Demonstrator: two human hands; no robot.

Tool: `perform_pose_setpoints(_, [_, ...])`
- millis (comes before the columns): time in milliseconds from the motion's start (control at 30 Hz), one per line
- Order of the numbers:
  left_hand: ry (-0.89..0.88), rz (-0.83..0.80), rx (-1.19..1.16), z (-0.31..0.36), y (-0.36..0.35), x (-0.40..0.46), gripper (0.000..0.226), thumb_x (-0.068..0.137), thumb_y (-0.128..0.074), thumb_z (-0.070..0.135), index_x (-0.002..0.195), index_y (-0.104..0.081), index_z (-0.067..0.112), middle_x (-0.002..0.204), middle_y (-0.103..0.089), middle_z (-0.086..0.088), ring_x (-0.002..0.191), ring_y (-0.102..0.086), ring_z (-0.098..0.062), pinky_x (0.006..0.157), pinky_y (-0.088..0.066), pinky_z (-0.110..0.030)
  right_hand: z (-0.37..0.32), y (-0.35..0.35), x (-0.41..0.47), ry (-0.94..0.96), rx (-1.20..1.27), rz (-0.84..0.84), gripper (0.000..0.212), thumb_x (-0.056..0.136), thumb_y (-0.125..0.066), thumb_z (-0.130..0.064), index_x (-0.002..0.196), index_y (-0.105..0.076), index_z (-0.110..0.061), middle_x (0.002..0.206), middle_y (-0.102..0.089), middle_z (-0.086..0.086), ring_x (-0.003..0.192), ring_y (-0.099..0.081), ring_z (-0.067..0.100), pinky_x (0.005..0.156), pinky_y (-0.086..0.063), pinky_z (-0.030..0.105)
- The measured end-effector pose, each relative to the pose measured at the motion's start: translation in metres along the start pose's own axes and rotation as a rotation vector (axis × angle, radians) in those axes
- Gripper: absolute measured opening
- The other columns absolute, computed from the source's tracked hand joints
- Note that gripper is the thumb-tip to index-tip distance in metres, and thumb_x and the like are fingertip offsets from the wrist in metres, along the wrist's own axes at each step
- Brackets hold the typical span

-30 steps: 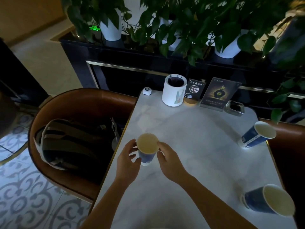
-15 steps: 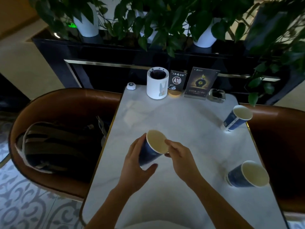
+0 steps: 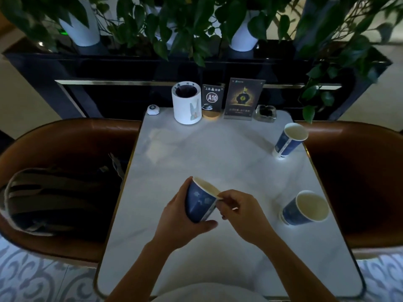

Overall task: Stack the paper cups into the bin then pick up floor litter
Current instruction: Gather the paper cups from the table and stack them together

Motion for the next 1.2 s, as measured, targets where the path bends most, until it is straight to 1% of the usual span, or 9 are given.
perform_pose_setpoints(200, [0.057,-0.026,-0.067,-0.005,-0.015,0.0,0.113,0.041,-0.09,0.063,0.138,-0.034,0.045,0.109,-0.064,0.026,0.092,-0.066,0.01,0.063,-0.056,-0.009,0.007,0.006,-0.01,-0.006,0.024,0.043,0.006,0.091,-0.06,-0.02,0.089,-0.065,-0.021,0.075,-0.066,-0.01,0.068,-0.064,0.009,0.064,-0.053,0.017])
perform_pose_setpoints(300, [0.09,-0.048,-0.039,-0.01,-0.023,0.001,0.091,0.043,-0.092,0.053,0.121,-0.047,0.043,0.095,-0.069,0.02,0.08,-0.068,0.008,0.053,-0.052,-0.009,0.011,0.009,-0.013,-0.001,-0.003,0.043,0.008,0.092,-0.059,-0.022,0.088,-0.066,-0.019,0.073,-0.064,-0.014,0.067,-0.062,0.005,0.062,-0.049,0.013])
perform_pose_setpoints(433, [0.099,-0.081,-0.04,-0.013,-0.033,0.004,0.079,0.045,-0.091,0.048,0.112,-0.051,0.042,0.095,-0.07,0.021,0.083,-0.069,0.004,0.055,-0.053,-0.01,0.015,0.014,-0.016,0.004,-0.017,0.061,0.01,0.093,-0.058,-0.027,0.084,-0.063,-0.026,0.071,-0.062,-0.017,0.068,-0.06,-0.001,0.061,-0.046,0.009])
perform_pose_setpoints(600, [0.066,-0.1,-0.025,-0.004,-0.042,0.005,0.082,0.047,-0.09,0.045,0.119,-0.051,0.035,0.098,-0.07,0.015,0.084,-0.069,0.003,0.058,-0.055,-0.012,0.022,0.022,-0.02,0.018,0.0,0.084,0.01,0.093,-0.057,-0.029,0.085,-0.062,-0.029,0.072,-0.063,-0.018,0.071,-0.061,-0.001,0.061,-0.046,0.009])
perform_pose_setpoints(700, [0.031,-0.091,0.005,0.004,-0.041,0.006,0.084,0.049,-0.089,0.046,0.122,-0.048,0.037,0.099,-0.07,0.017,0.082,-0.069,0.002,0.062,-0.06,-0.018,0.03,0.023,-0.025,0.011,0.039,0.064,0.011,0.095,-0.054,-0.027,0.094,-0.064,-0.028,0.079,-0.064,-0.019,0.076,-0.062,0.001,0.066,-0.049,0.011])
perform_pose_setpoints(833, [0.029,-0.087,0.022,0.008,-0.04,0.007,0.084,0.047,-0.086,0.05,0.12,-0.045,0.043,0.097,-0.066,0.024,0.08,-0.067,0.007,0.057,-0.056,-0.012,0.045,0.035,-0.031,-0.036,0.069,0.039,0.022,0.095,-0.053,-0.022,0.113,-0.063,-0.029,0.09,-0.067,-0.015,0.083,-0.064,0.002,0.075,-0.052,0.013])
perform_pose_setpoints(933, [0.043,-0.093,0.013,0.005,-0.041,0.006,0.08,0.046,-0.086,0.049,0.116,-0.047,0.044,0.093,-0.069,0.021,0.081,-0.067,0.008,0.055,-0.055,-0.013,0.064,0.073,-0.035,-0.06,0.066,0.133,0.024,0.09,-0.063,-0.02,0.11,-0.063,-0.032,0.087,-0.069,-0.01,0.082,-0.065,0.005,0.075,-0.053,0.016])
perform_pose_setpoints(1100, [0.04,-0.108,-0.004,0.003,-0.044,0.005,0.074,0.047,-0.088,0.045,0.11,-0.049,0.047,0.097,-0.065,0.035,0.081,-0.068,0.006,0.054,-0.053,-0.011,0.093,0.155,-0.044,-0.03,-0.314,0.444,0.028,0.082,-0.071,-0.012,0.109,-0.066,-0.019,0.106,-0.064,-0.006,0.1,-0.059,0.015,0.09,-0.046,0.028])
perform_pose_setpoints(1200, [0.035,-0.123,-0.01,0.004,-0.047,0.005,0.074,0.049,-0.088,0.043,0.112,-0.051,0.043,0.097,-0.066,0.033,0.079,-0.069,0.004,0.054,-0.052,-0.01,0.111,0.171,-0.041,-0.025,-0.486,0.419,0.04,0.077,-0.076,-0.01,0.115,-0.064,-0.01,0.121,-0.061,0.012,0.112,-0.055,0.031,0.096,-0.047,0.046])
Point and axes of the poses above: each hand's wrist, its own x-axis towards the middle knuckle, its own y-axis out of the back of the hand, z = x × y, the point moved 10 cm from there along x, towards the middle knuckle
